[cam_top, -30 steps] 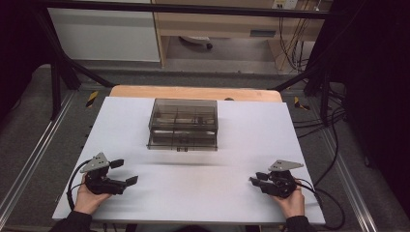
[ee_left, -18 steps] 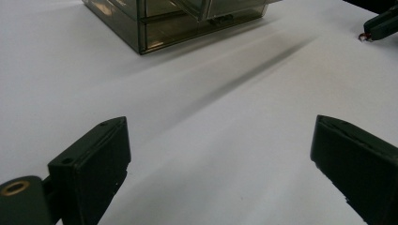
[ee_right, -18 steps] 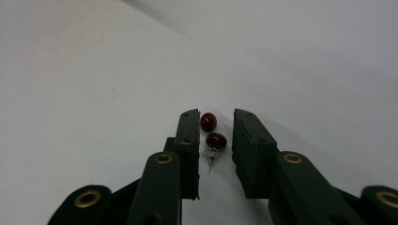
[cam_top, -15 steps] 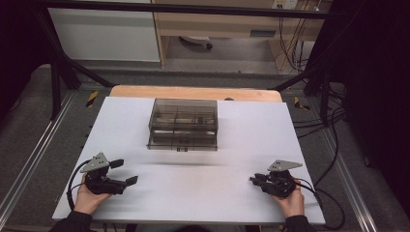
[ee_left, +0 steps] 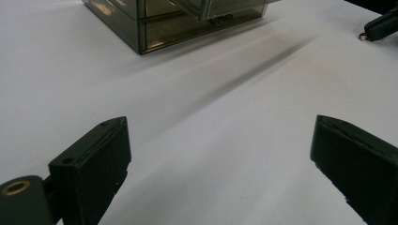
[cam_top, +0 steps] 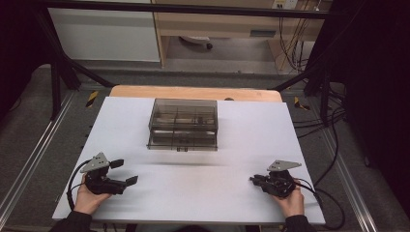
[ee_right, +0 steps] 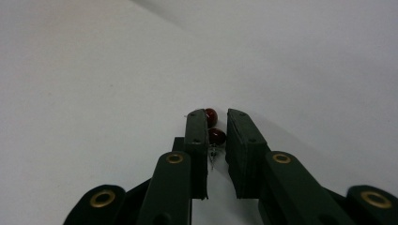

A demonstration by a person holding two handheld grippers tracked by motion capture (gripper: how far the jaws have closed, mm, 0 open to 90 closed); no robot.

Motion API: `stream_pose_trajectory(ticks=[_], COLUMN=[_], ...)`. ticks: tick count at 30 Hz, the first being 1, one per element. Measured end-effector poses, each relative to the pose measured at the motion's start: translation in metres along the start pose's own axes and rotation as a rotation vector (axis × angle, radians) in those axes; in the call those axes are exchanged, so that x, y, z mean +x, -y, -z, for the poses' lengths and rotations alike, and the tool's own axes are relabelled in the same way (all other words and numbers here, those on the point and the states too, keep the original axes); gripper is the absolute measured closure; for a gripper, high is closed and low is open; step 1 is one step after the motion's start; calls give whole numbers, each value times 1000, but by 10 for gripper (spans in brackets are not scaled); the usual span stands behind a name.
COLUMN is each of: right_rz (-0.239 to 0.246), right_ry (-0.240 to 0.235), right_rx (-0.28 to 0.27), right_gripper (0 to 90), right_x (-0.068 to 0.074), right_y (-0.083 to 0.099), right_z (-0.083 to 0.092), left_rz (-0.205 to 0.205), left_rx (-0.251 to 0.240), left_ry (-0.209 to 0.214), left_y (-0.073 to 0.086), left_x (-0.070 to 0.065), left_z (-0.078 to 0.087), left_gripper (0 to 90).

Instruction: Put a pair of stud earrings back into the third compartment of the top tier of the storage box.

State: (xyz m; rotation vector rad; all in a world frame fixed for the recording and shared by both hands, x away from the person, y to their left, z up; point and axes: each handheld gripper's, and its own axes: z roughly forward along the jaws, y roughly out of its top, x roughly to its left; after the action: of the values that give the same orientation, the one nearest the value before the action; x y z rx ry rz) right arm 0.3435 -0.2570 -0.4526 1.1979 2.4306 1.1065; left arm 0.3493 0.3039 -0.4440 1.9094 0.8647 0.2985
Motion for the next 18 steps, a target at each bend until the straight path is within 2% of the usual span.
stream_pose_trajectory(ticks=[18], right_rz=[4], right_ry=[4], right_rx=[-6], right_gripper=[792], right_x=[0], right_y=[-3], right_z=[6], left_rz=[-1], left_rx=[1], left_ry=[0], left_y=[0], left_x=[0], left_z=[0], left_gripper=[55])
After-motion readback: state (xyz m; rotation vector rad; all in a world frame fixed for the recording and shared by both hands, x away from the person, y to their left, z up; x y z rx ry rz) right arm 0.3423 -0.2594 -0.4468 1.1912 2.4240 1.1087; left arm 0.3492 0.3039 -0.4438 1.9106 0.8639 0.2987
